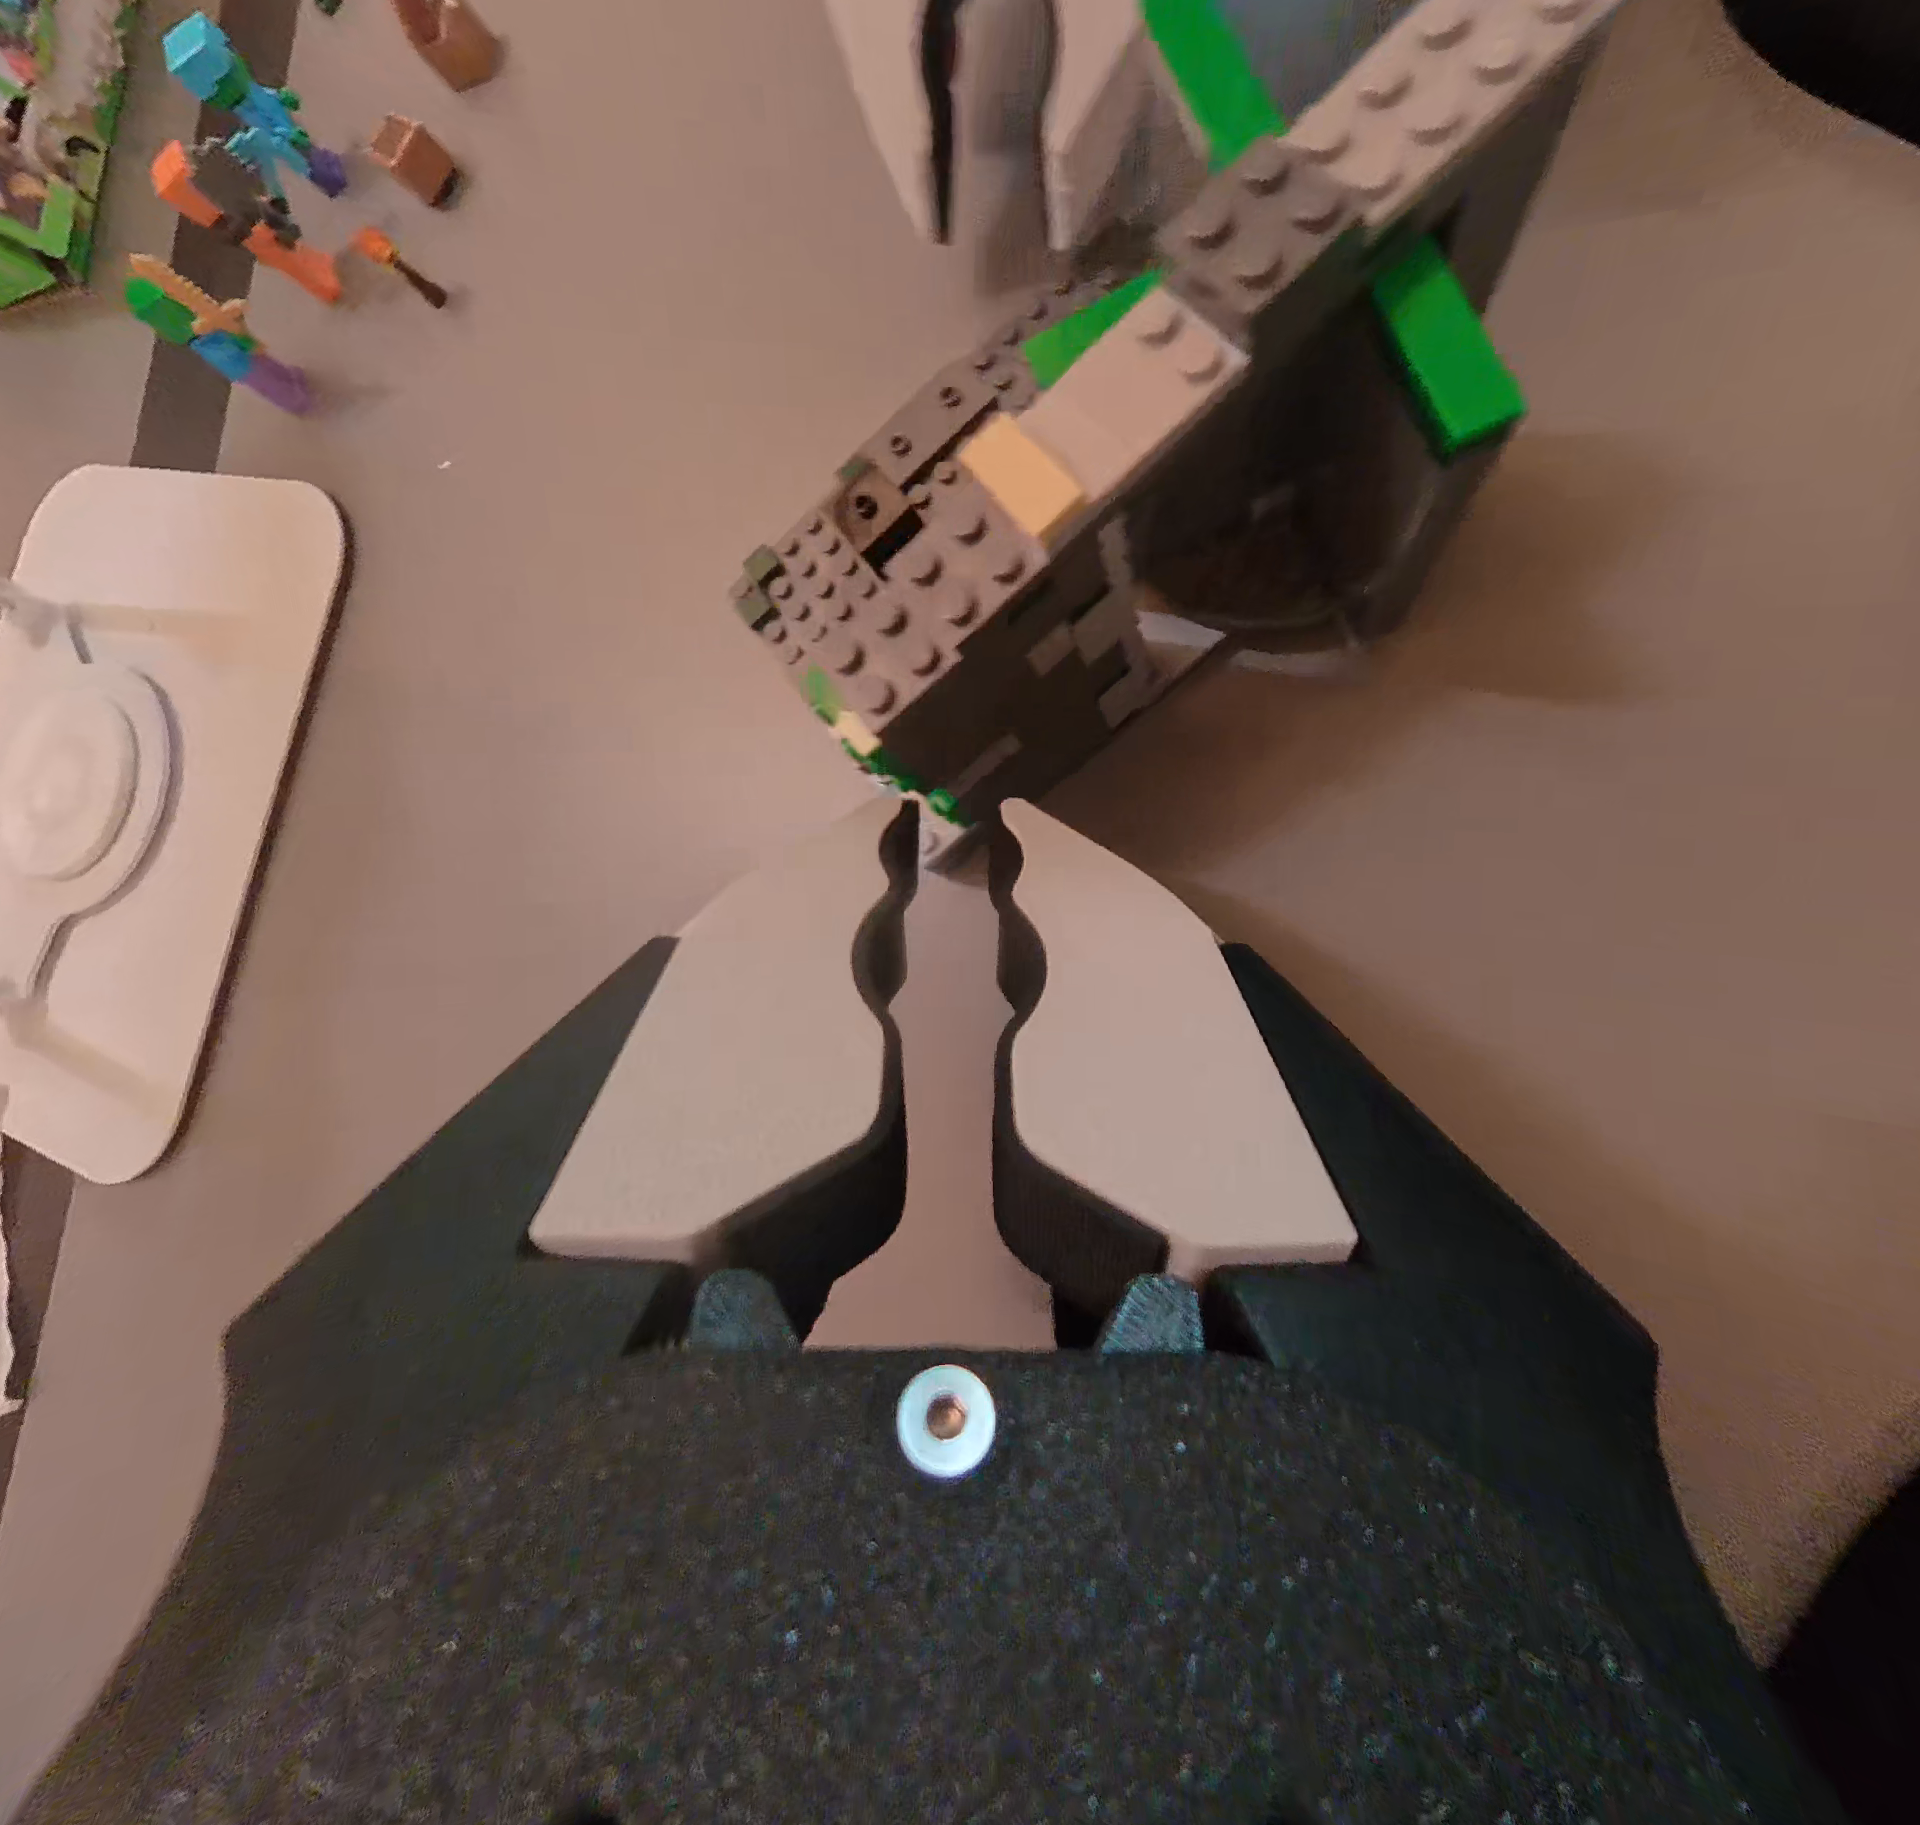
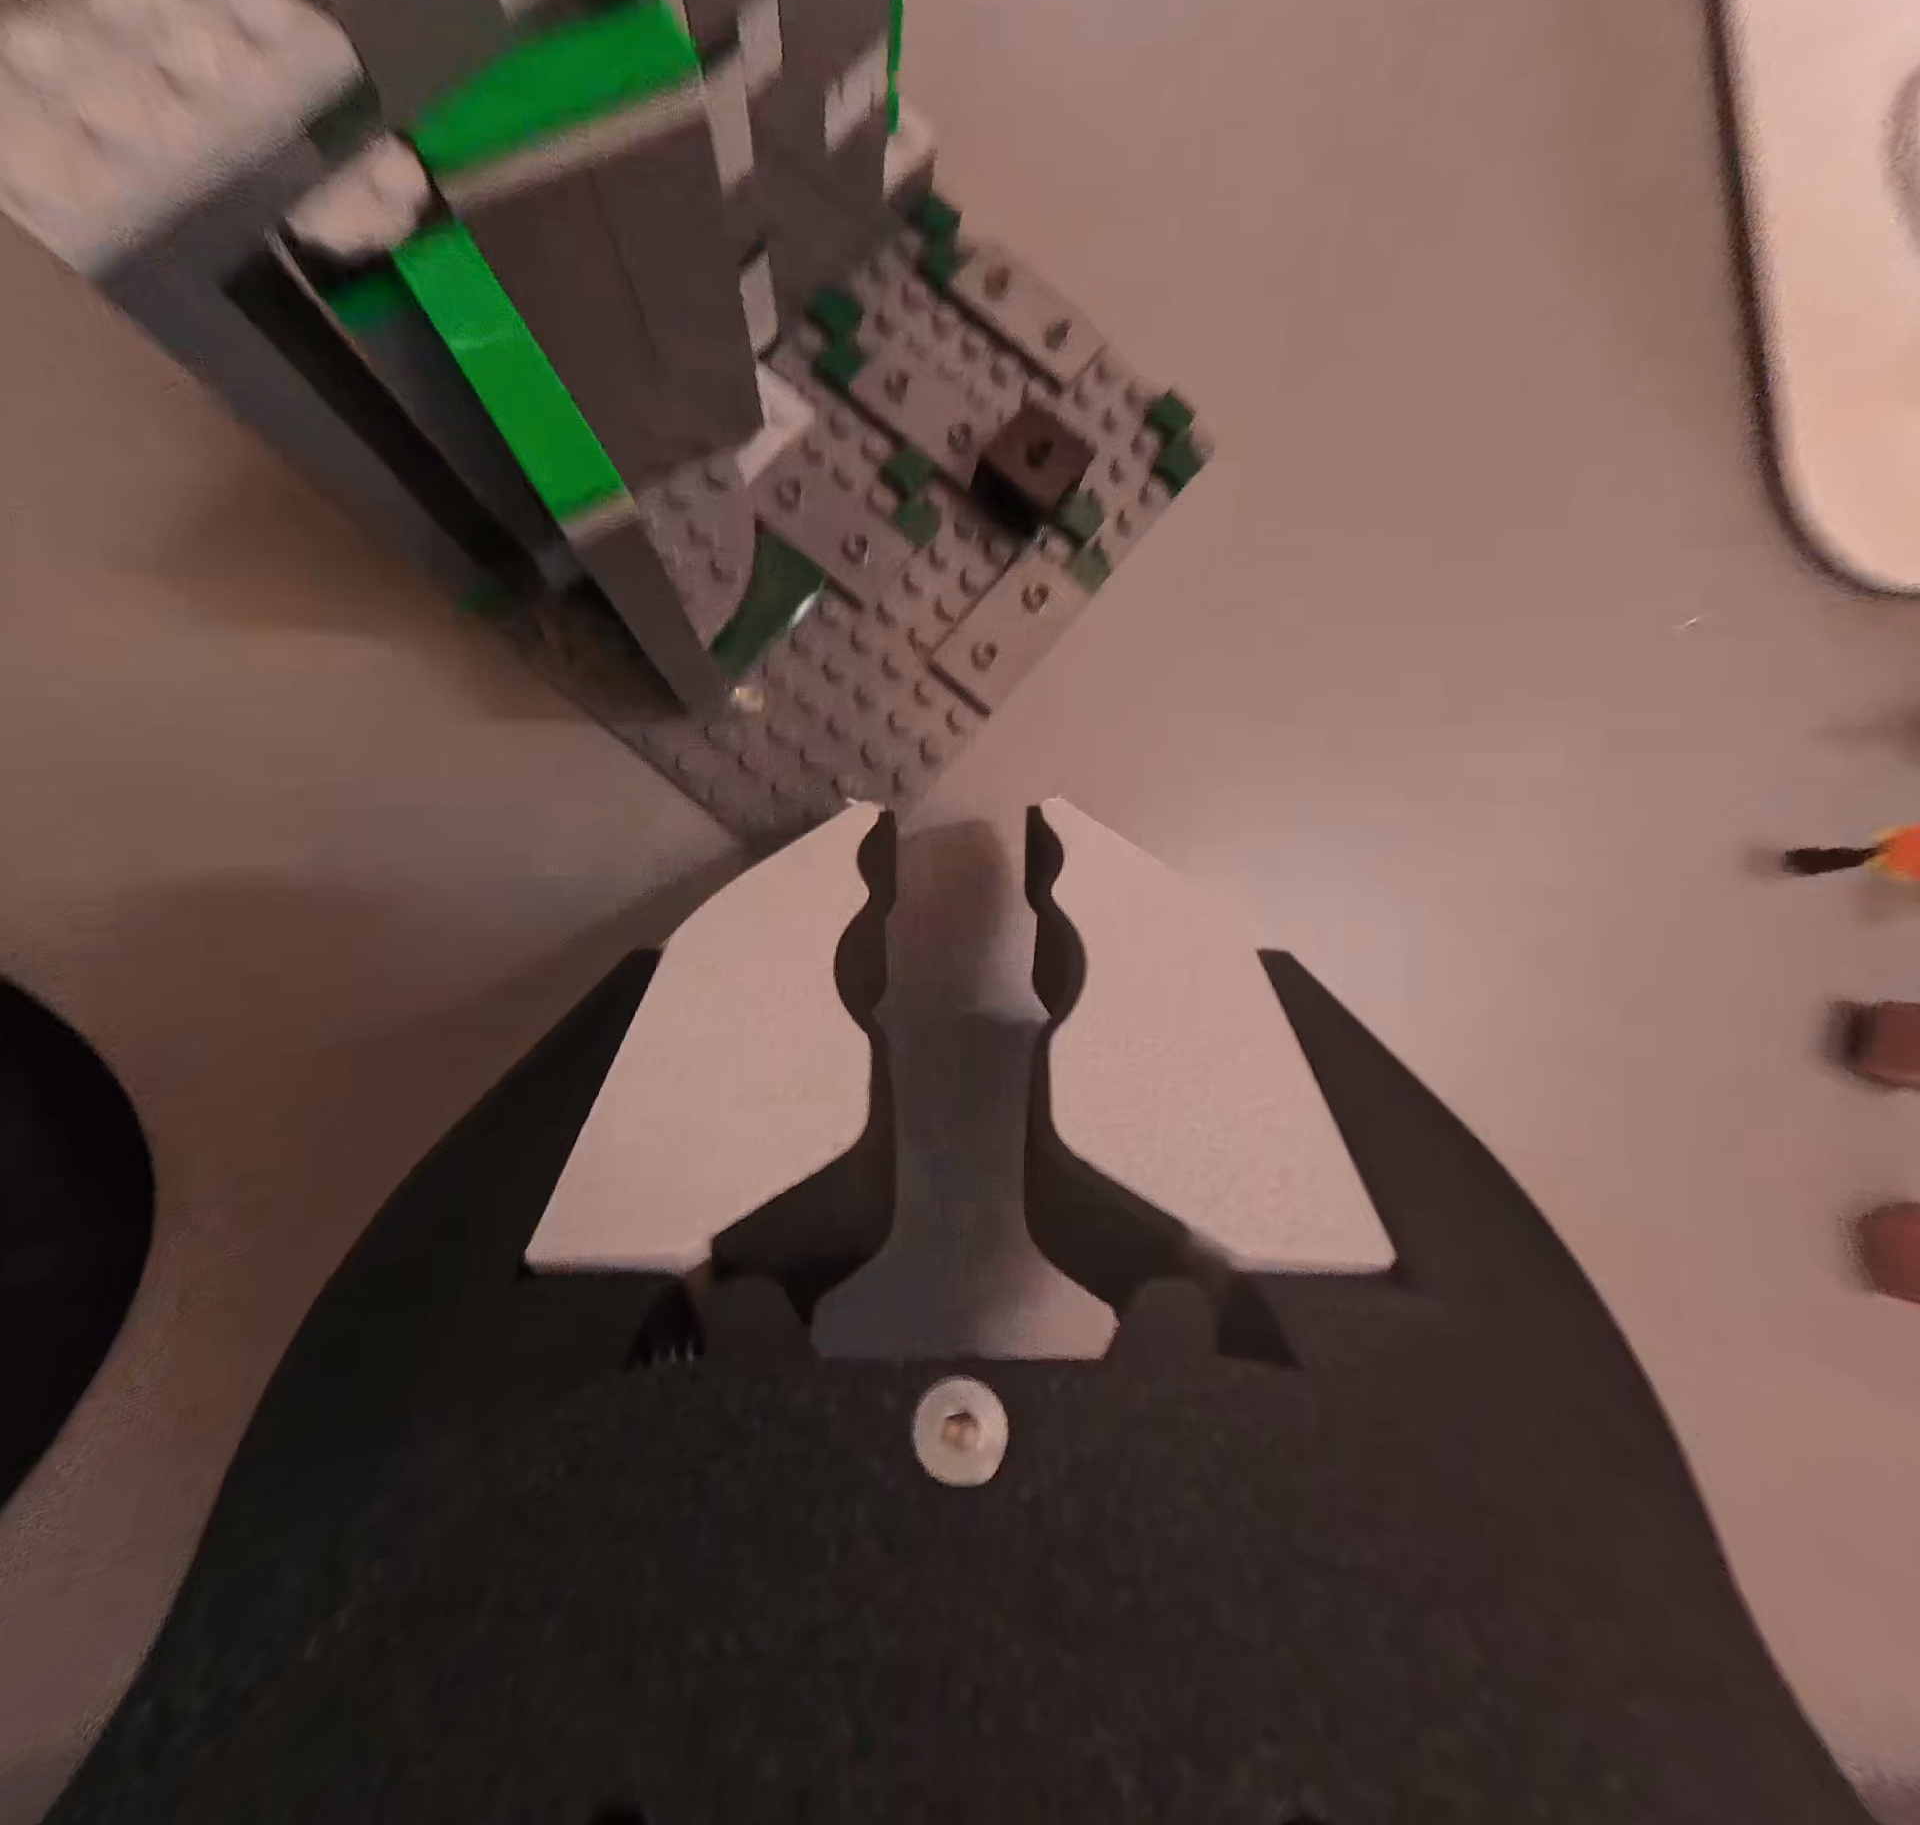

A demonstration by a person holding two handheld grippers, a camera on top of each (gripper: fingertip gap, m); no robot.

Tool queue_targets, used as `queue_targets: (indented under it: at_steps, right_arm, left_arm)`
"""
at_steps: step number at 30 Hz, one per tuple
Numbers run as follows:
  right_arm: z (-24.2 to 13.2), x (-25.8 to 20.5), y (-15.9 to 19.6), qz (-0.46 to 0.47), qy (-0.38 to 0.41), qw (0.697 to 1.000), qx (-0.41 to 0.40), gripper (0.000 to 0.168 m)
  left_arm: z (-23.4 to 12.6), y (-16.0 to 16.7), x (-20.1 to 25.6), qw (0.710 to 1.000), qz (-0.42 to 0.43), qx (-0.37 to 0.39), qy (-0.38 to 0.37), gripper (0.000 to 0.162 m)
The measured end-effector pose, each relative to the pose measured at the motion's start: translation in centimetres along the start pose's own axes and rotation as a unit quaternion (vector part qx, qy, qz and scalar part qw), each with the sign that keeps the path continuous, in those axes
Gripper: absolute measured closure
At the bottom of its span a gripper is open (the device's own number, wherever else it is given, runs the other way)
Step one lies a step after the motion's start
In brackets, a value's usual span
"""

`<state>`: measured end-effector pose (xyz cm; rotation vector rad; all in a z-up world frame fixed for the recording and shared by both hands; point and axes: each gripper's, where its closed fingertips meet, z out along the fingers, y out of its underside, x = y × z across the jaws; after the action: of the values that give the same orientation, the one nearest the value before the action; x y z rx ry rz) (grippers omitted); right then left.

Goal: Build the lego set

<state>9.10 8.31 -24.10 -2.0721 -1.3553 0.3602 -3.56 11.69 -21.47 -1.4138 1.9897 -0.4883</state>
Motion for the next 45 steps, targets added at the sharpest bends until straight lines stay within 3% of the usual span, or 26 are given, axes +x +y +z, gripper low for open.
queue_targets:
  at_steps: [1, 12, 17, 21, 25, 36, 41, 45]
  right_arm:
    - [0.2, -0.1, 0.6, 0.005, -0.01, 1.0, -0.004, 0.147]
    - [0.4, -5.5, -0.7, -0.052, -0.063, 0.996, 0.038, 0.149]
    - [0.3, -7.8, -2.5, -0.067, -0.079, 0.992, 0.074, 0.147]
    - [-0.9, -6.6, -4.7, -0.038, -0.051, 0.991, 0.122, 0.146]
    - [-0.6, -6.3, -6.6, -0.036, -0.007, 0.991, 0.129, 0.133]
    - [-0.1, -2.5, -6.1, -0.021, 0.06, 0.991, 0.12, 0.147]
    - [-0.1, -4.7, -5.6, -0.016, -0.011, 0.994, 0.104, 0.141]
    - [0.8, -5.4, -6.4, -0.019, 0.004, 0.995, 0.102, 0.133]
  left_arm:
    - [0.2, 0.0, -0.4, 1.0, -0.007, 0.003, -0.001, 0.15]
    - [3.2, -1.6, -4.4, 0.998, -0.061, 0.015, -0.03, 0.149]
    - [2.6, -0.4, -5.4, 0.996, -0.074, -0.007, -0.057, 0.149]
    - [1.2, 0.5, -4.5, 0.993, -0.1, 0.002, -0.058, 0.15]
    - [0.8, 0.7, -2.4, 0.994, -0.099, 0.007, -0.055, 0.149]
    - [0.4, -0.6, 0.0, 0.994, -0.095, 0.037, -0.038, 0.149]
    - [0.2, -0.5, 0.1, 0.992, -0.108, 0.046, -0.043, 0.147]
    - [0.5, -0.5, 0.7, 0.992, -0.111, 0.05, -0.035, 0.148]
